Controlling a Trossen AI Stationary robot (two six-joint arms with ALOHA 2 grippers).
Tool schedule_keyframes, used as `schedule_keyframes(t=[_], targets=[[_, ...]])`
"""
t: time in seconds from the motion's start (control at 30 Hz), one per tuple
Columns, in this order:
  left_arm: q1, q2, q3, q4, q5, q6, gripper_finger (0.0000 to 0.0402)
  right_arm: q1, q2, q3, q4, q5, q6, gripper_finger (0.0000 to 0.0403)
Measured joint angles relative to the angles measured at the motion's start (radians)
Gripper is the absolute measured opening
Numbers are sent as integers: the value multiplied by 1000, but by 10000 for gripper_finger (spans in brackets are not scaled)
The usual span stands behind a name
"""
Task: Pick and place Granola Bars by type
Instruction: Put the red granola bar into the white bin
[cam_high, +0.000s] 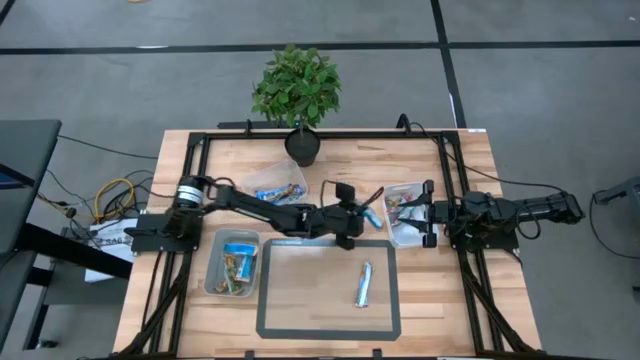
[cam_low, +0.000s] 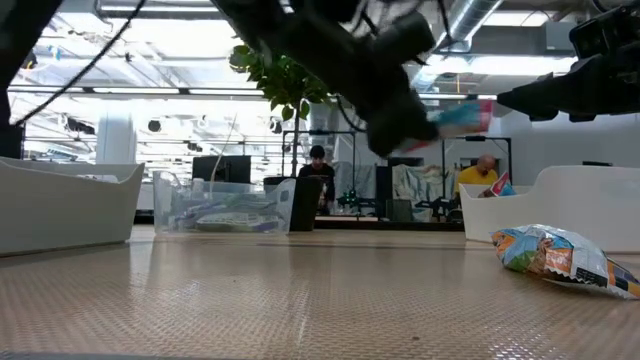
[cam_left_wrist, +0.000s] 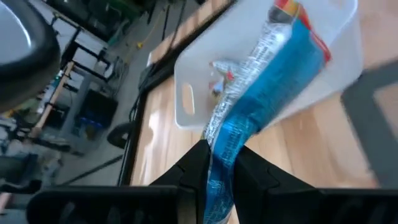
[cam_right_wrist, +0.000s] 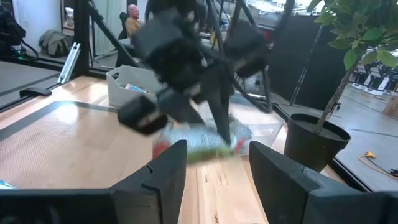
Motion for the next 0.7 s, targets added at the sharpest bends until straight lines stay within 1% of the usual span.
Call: schedule_keyframes(t=[0.17,0.37,0.47,0.53,0.6,0.7], targets=[[24,117,139,-4,9,126,49,0,0,0,1,0,0,171],[47,273,367,-76,38,283,49,0,1,0,0,0,0,171],[52,331,450,-82,49,378,49,0,1,0,0,0,0,171],[56,354,481,-73,78,445,49,0,1,0,0,0,0,171],[58,355,485,-80,117,486,49,0,1,0,0,0,0,171],[58,355,479,-86,176,489,50,0,1,0,0,0,0,171]])
